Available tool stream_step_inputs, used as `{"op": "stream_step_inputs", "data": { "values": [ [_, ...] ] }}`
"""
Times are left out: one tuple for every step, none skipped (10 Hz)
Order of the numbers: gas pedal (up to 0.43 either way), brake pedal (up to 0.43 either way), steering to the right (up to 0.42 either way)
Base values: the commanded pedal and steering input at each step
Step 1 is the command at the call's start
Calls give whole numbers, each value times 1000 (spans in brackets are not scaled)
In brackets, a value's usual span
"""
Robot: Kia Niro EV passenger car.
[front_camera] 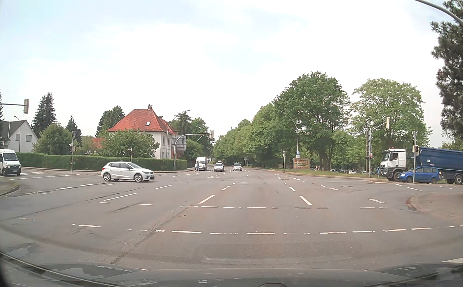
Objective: Follow the waypoints while adhering to traffic rules and regulations
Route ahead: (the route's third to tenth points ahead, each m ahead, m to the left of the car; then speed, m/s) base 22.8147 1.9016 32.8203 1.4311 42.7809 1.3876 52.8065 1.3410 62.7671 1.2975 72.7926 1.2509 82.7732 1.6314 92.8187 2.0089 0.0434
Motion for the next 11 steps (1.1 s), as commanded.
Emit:
{"op": "stream_step_inputs", "data": {
  "values": [
    [0,0,-1],
    [0,0,-1],
    [0,0,-1],
    [0,0,-1],
    [0,0,-2],
    [0,0,-1],
    [0,0,-1],
    [0,0,-1],
    [0,0,-1],
    [0,0,-1],
    [0,0,-1]
  ]
}}
